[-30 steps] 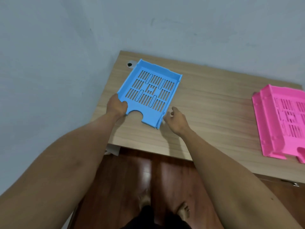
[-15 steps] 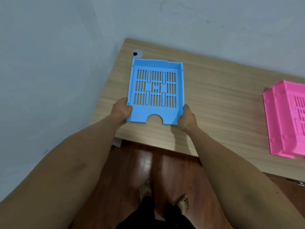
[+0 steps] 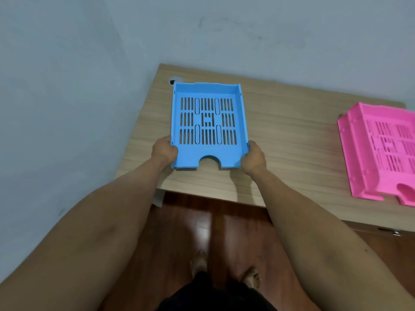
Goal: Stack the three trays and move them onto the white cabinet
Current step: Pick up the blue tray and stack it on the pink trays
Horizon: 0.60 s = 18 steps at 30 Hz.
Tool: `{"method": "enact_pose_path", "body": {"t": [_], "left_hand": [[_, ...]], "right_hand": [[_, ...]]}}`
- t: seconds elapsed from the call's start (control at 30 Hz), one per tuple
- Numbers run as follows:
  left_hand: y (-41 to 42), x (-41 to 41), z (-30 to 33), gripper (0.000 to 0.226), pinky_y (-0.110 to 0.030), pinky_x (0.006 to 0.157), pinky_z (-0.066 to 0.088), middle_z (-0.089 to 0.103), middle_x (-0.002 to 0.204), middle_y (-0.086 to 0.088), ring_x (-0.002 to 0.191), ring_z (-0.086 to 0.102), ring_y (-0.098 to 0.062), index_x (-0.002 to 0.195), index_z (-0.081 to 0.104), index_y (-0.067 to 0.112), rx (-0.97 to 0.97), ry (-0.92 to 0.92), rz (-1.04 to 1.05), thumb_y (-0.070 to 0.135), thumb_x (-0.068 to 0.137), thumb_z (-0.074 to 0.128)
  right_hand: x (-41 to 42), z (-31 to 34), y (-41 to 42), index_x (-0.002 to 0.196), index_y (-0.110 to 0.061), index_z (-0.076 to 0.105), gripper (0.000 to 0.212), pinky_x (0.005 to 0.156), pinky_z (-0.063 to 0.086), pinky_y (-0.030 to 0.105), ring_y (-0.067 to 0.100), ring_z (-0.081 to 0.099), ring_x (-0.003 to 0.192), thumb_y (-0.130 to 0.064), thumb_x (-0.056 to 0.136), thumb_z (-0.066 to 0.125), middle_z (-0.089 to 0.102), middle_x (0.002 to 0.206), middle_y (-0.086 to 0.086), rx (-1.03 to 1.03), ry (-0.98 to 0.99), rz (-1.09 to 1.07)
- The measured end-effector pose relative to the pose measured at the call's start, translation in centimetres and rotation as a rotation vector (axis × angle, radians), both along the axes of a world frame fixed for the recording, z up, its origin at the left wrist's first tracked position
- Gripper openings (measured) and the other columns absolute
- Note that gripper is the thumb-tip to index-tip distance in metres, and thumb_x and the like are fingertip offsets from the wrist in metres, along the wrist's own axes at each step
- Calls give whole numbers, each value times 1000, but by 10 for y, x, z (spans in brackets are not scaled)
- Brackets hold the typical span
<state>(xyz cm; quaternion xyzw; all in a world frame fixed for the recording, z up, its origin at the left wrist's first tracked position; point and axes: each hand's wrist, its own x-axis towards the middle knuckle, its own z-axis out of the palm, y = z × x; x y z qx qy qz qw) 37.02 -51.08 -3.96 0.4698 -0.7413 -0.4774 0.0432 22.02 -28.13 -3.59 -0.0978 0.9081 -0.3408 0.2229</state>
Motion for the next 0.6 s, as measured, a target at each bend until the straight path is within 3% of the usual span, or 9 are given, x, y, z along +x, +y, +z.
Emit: {"method": "enact_pose_path", "body": {"t": [0.13, 0.3, 0.6], "left_hand": [[23, -19, 29, 47, -24, 84, 49, 73, 124, -12, 95, 66, -24, 130, 68, 13, -52, 38, -53, -3, 91, 48], [64, -52, 62, 45, -28, 81, 49, 75, 120, -15, 106, 71, -34, 127, 72, 12, -110, 81, -136, -2, 90, 50], [179, -137, 95, 43, -31, 84, 51, 75, 119, -19, 108, 70, -37, 129, 70, 10, -160, 132, -201, 0, 91, 52]], "right_hand": [[-12, 23, 27, 136, -16, 57, 47, 82, 55, 41, 29, 62, 95, 2, 94, 43, 68, 115, 8, -11, 52, -51], [-37, 50, 74, 135, -15, 59, 48, 94, 56, 45, 41, 66, 114, 2, 92, 45, 69, 129, 16, -5, 95, -92], [-114, 84, 201, 136, -14, 61, 47, 97, 59, 53, 37, 68, 115, 3, 94, 46, 71, 131, 13, -57, 123, -99]]}}
